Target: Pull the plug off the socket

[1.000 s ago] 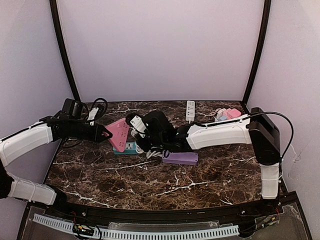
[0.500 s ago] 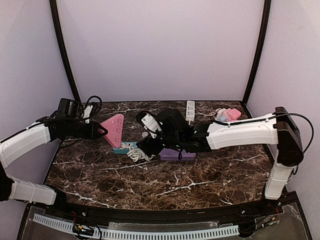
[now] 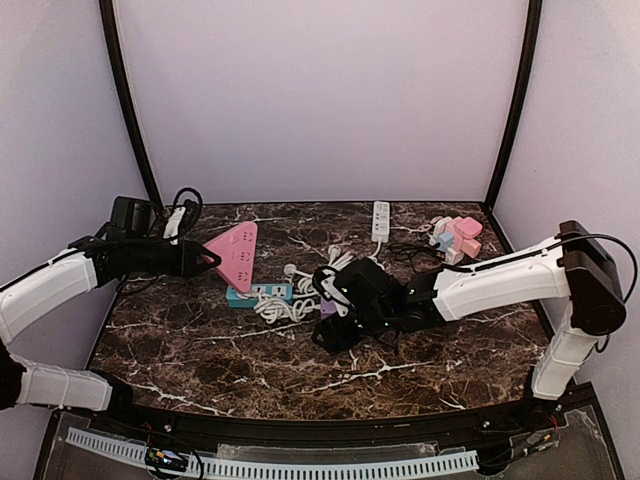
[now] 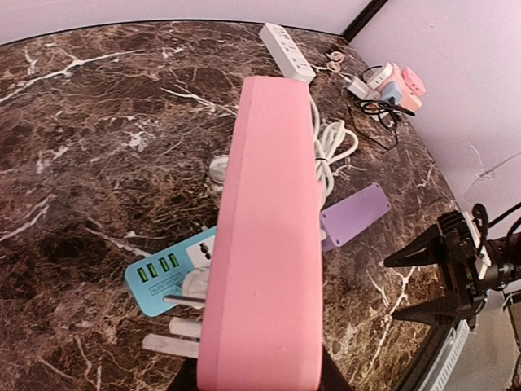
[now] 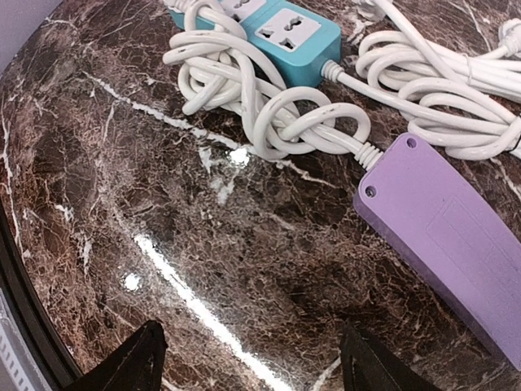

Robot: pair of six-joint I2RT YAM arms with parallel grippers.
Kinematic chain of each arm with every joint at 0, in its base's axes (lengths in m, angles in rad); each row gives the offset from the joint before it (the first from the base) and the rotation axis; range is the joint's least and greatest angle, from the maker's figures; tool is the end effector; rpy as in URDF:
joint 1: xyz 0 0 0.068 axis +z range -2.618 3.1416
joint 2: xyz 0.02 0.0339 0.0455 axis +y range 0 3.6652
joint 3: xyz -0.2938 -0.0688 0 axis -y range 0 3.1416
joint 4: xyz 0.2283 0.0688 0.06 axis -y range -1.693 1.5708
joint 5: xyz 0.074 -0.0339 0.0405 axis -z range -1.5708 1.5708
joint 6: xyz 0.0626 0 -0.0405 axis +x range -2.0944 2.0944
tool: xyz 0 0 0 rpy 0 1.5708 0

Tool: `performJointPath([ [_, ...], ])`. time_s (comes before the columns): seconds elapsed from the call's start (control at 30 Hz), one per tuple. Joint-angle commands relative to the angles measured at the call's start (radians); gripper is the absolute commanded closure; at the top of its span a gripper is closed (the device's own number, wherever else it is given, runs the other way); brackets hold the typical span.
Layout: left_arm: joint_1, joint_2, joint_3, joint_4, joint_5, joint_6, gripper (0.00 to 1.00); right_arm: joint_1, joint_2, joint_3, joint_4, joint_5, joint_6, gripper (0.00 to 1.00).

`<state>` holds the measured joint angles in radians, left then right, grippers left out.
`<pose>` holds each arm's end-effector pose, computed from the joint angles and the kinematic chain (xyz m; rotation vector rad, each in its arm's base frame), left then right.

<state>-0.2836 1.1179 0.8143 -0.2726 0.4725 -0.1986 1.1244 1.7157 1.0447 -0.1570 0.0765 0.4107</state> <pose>0.2186 -0.0934 0.2960 0.3738 2.1464 -0.7850 0.1644 0.3324 0.2088 -0.8349 2.3456 0.6047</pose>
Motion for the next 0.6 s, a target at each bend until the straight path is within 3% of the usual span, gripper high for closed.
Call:
performJointPath([
  [0.0, -0.004, 0.026, -0.011, 0.072, 0.184, -0.008, 0.88, -0.021, 0.043, 0.041, -0.029, 0.005, 0.09, 0.29],
  [0.17, -0.068, 0.057, -0.008, 0.073, 0.254, 0.0, 0.88, -0.046, 0.09, 0.065, -0.029, -0.002, 0.102, 0.32],
  [0.57, -0.196, 0.063, -0.025, 0.069, 0.217, -0.042, 0.88, -0.142, 0.177, 0.121, -0.014, 0.05, 0.053, 0.35],
])
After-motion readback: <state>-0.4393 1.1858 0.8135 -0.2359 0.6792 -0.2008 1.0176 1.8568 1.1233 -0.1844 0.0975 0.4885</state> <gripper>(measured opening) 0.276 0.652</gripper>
